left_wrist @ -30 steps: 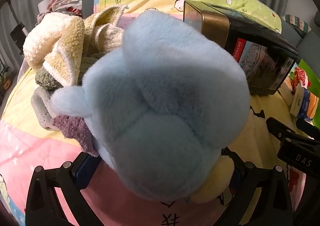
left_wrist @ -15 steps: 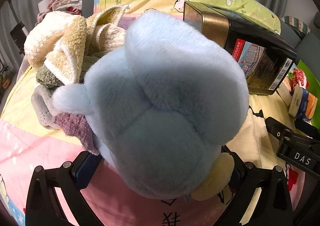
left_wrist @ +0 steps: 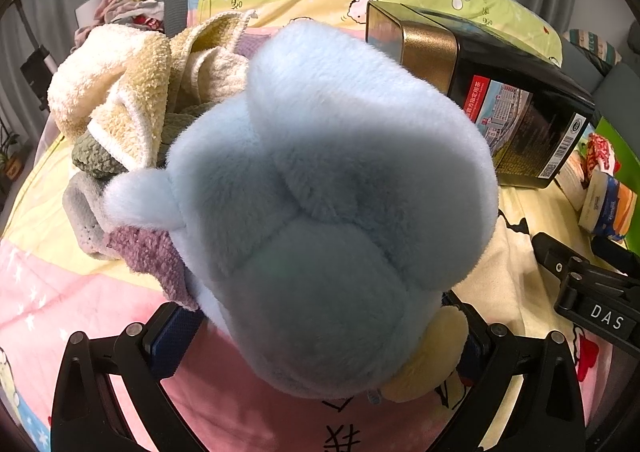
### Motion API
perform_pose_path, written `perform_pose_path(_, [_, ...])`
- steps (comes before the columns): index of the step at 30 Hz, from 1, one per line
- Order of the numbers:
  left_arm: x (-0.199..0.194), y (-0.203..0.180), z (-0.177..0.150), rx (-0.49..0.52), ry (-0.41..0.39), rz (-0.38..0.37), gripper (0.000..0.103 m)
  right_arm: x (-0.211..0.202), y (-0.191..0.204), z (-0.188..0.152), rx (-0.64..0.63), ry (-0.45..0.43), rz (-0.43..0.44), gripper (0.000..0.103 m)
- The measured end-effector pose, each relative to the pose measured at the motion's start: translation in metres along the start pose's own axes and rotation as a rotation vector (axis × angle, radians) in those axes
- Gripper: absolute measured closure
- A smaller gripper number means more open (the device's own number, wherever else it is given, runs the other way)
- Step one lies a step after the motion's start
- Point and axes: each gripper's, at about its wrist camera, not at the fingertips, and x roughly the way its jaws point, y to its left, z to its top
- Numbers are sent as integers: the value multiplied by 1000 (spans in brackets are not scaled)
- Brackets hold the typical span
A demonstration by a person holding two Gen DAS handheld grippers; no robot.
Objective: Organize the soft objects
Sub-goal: 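Grasp the light blue plush toy on the cloth pile with the left gripper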
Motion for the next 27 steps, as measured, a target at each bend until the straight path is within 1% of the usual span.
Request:
perform_pose_path(16, [5,1,4,1,-1,6,0,0,0,0,0,0,0,1])
perform_pose_path(27, [6,0,0,-2,-4,5,0,0,0,0,0,0,0,1])
